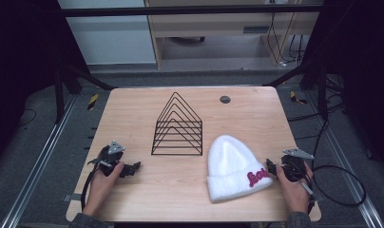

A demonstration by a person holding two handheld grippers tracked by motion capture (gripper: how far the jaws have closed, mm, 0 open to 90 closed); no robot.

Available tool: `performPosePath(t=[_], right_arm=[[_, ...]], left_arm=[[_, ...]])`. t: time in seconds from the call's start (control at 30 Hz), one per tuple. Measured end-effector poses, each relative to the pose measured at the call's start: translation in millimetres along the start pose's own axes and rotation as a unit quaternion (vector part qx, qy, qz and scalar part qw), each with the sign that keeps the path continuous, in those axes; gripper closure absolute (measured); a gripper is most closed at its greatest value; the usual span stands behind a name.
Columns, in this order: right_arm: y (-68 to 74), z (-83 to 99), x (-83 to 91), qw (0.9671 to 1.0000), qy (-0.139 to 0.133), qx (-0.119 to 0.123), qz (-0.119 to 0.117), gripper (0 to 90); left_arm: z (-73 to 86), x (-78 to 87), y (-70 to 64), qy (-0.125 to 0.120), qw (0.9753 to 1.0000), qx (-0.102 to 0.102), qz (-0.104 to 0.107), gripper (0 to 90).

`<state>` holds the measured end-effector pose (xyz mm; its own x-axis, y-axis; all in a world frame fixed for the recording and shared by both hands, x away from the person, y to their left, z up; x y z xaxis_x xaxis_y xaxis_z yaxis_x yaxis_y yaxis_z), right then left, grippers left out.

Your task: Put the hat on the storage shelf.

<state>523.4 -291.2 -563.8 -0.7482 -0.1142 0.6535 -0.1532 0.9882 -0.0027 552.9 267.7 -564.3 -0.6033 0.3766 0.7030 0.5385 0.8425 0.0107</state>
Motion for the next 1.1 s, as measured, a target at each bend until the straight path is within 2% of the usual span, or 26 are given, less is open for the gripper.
performPosePath(t=[0.37,0.43,0.5,0.57,0.7,0.8,0.83,0.87,0.93,1.07,1.1], right_arm=[[0.7,-0.3,0.1,1.0000,0.001,0.000,-0.006,21.7],[-0.9,-0.8,0.8,0.9999,0.011,0.009,-0.010,23.2],[-3.9,-6.6,4.4,0.9998,0.013,0.015,-0.001,23.5],[-1.6,-21.1,12.2,0.9996,0.005,0.025,-0.007,23.3],[13.2,-47.0,24.7,0.9979,0.018,0.059,-0.021,21.8],[30.3,-64.5,31.9,0.9963,0.021,0.074,-0.038,19.9],[37.9,-71.5,34.0,0.9951,0.022,0.085,-0.046,19.7],[37.9,-71.5,34.0,0.9951,0.022,0.085,-0.046,19.7],[47.4,-82.4,34.2,0.9932,0.029,0.105,-0.041,21.3],[67.7,-94.7,26.3,0.9885,0.049,0.128,-0.064,24.1],[76.1,-97.4,20.6,0.9852,0.069,0.141,-0.069,25.4]], left_arm=[[-0.1,-0.1,-0.1,0.000,1.0000,0.000,0.000,0.0],[-0.1,-0.1,-0.1,-0.001,1.0000,0.000,0.000,0.0],[-0.1,-0.1,-0.1,-0.001,1.0000,0.000,0.000,0.0],[-0.1,-0.1,-0.1,-0.001,1.0000,0.001,0.000,0.0],[-0.1,-0.2,-0.2,-0.001,1.0000,0.001,0.001,0.0],[0.0,-0.1,-0.2,-0.001,1.0000,0.001,0.000,0.0],[-0.1,-0.1,-0.1,-0.001,1.0000,0.001,0.000,0.0],[-0.1,-0.1,-0.1,-0.001,1.0000,0.001,0.000,0.0],[-0.1,-0.2,-0.2,-0.001,1.0000,0.001,0.001,0.0],[-0.1,-0.1,-0.2,-0.001,1.0000,0.000,0.001,0.0],[-0.1,-0.1,-0.1,-0.001,1.0000,0.000,0.002,0.0]])
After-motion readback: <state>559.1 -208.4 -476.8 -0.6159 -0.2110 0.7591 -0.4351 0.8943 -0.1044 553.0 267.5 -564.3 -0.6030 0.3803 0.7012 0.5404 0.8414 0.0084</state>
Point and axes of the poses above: each handheld gripper's, and its own axes: x roughly backward along the jaws, z roughly out of its underside, y roughly to its left, the point moved 8 cm from there along -x, roughly forward along the jaws, and after that the axes turned 1 degree about x, right-handed, at the moved point
